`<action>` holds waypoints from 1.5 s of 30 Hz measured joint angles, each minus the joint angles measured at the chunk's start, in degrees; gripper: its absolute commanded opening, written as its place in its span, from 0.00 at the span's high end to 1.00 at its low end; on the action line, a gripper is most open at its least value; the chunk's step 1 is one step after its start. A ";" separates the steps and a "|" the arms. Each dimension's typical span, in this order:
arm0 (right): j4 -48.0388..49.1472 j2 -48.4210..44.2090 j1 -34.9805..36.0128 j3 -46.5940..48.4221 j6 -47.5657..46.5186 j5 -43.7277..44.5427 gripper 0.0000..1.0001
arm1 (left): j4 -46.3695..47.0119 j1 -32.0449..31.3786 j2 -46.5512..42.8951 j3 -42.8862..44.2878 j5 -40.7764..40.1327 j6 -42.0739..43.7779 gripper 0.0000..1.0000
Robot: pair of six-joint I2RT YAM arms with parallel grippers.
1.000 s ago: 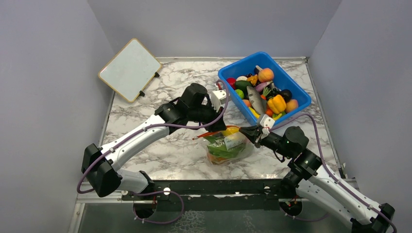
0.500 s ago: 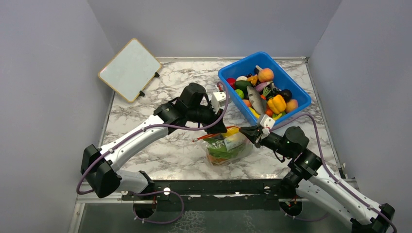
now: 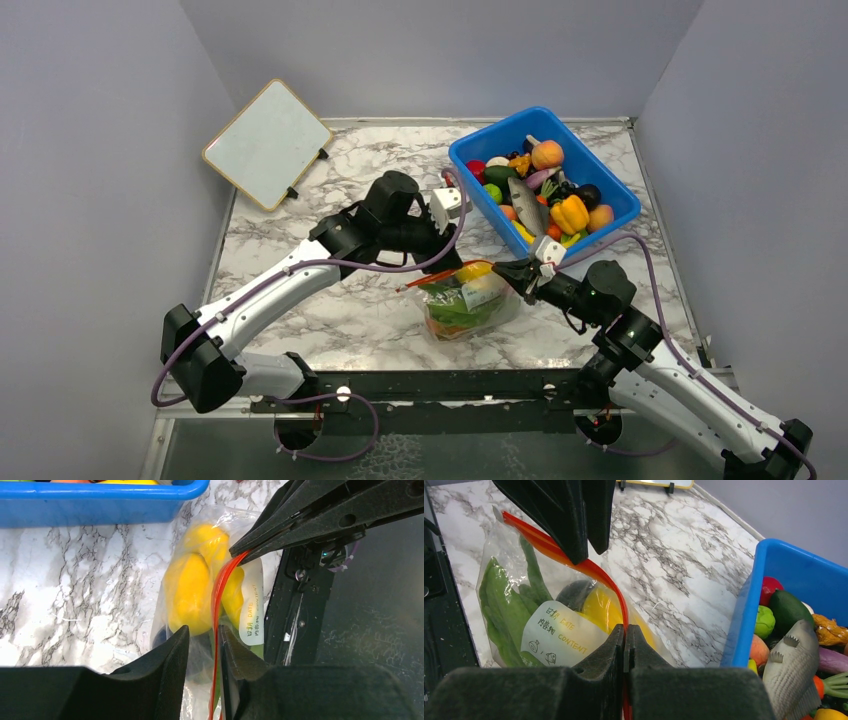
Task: Open the zip-top bag and remove the fake food
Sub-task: Open the zipper of the food storage bag at the center of the board.
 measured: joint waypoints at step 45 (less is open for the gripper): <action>0.04 -0.37 0.00 0.28 2.29 0.15 0.74 | -1.16 3.74 4.37 0.68 4.11 -0.68 1.00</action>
